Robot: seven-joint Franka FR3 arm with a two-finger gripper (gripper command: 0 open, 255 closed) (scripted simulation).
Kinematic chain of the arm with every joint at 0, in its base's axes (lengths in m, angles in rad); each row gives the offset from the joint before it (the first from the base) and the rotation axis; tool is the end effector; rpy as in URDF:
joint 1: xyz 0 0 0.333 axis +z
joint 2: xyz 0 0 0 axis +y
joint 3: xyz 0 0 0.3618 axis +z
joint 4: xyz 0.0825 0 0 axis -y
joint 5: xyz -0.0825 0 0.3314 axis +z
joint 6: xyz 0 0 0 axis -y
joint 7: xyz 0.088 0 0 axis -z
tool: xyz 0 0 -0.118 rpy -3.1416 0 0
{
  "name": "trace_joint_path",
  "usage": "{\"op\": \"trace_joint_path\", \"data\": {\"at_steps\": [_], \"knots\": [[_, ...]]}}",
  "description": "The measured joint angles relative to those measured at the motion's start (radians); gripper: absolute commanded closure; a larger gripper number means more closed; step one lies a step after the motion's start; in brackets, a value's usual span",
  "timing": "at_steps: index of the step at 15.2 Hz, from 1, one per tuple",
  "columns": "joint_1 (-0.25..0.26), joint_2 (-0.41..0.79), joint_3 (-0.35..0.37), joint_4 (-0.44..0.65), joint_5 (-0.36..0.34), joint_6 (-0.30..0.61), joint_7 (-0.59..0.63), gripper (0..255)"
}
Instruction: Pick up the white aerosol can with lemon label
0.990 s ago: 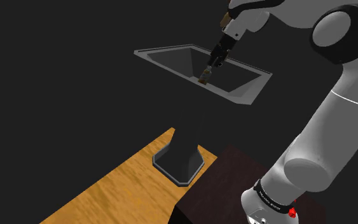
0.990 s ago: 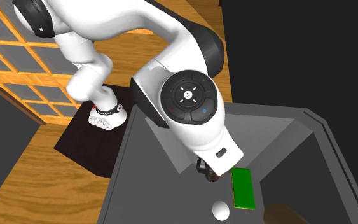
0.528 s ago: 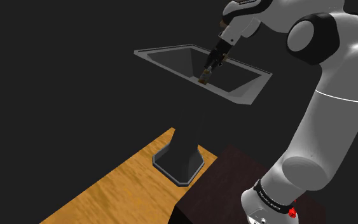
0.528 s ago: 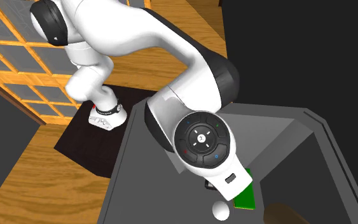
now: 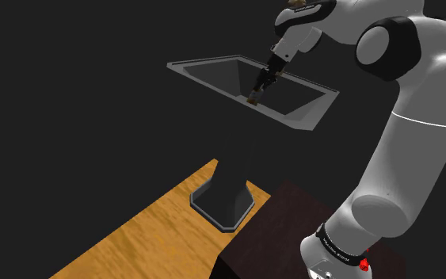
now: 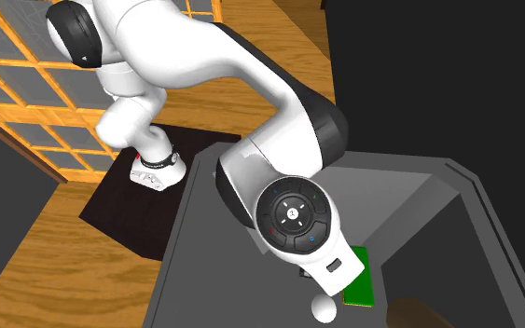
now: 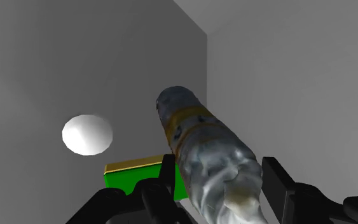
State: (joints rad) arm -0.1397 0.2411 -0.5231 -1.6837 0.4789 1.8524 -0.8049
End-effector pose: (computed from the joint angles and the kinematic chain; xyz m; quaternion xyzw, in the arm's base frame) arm 0.5028 -0.3016 0.5245 -0.9857 -0.0045 -0.1000 0.1359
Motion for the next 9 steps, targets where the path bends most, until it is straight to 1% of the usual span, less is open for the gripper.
{"op": "trace_joint_path", "data": {"at_steps": [7, 9], "knots": [[-0.001, 0.001, 0.0, 0.0, 0.001, 0.001, -0.001, 255], [-0.002, 0.002, -0.001, 0.014, -0.001, -0.013, 0.004, 255]]}}
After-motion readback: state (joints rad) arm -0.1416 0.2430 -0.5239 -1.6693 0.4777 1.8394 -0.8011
